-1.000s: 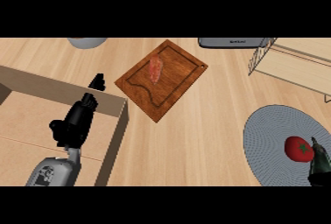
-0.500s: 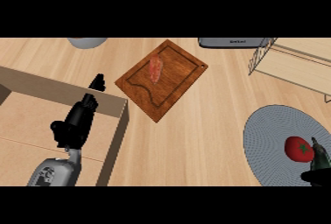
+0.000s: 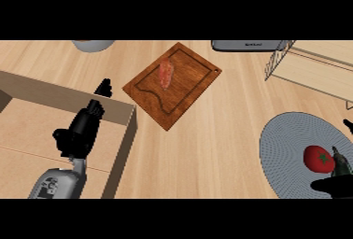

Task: Pick the tomato from the placemat and place it in the tiered shelf

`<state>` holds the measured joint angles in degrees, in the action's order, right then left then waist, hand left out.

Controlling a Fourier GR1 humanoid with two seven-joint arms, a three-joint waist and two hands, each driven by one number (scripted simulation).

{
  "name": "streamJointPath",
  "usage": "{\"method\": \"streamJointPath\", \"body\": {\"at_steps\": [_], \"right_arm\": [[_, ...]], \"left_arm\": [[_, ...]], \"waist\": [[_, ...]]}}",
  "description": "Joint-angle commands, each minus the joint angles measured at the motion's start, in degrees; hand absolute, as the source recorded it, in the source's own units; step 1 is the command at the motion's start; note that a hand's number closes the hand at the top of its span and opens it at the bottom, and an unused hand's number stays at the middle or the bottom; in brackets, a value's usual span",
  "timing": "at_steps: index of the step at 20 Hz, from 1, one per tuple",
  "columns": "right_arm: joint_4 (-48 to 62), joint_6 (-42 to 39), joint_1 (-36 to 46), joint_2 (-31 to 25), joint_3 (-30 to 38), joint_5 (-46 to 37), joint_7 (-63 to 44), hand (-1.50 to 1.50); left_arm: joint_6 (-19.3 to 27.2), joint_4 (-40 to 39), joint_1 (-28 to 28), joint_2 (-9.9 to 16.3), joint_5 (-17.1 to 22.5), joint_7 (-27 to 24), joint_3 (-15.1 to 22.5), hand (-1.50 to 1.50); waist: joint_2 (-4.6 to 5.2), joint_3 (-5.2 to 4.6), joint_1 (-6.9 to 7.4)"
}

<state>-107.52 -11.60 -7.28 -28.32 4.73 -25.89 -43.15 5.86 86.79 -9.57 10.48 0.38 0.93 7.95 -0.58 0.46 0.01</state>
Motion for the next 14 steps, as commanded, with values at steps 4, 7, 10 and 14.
{"method": "streamJointPath", "body": {"at_steps": [4,7,10,14], "right_arm": [[4.06,-1.0,2.31,1.95,0.34,-3.18,1.05,-1.5],[9.46,0.77,0.04,1.57,1.77,-3.63,8.98,-1.5],[8.05,-1.29,2.71,2.41,2.77,-3.29,5.01,-1.5],[10.11,-2.19,4.0,2.54,3.03,-3.44,7.04,-1.5]], "left_arm": [[-2.03,1.11,2.57,1.89,-1.02,2.26,-0.29,0.0],[-0.48,-8.25,-2.4,-0.47,-1.96,-1.91,-1.04,0.0],[-0.68,-3.15,-1.62,0.02,-2.09,2.37,0.36,0.0],[-1.73,-4.56,0.21,1.46,-0.88,-0.66,-1.14,0.0]], "waist": [[0.56,-0.45,0.11],[0.72,-0.44,-0.4],[0.59,-0.45,-0.16],[0.6,-0.46,-0.11]]}}
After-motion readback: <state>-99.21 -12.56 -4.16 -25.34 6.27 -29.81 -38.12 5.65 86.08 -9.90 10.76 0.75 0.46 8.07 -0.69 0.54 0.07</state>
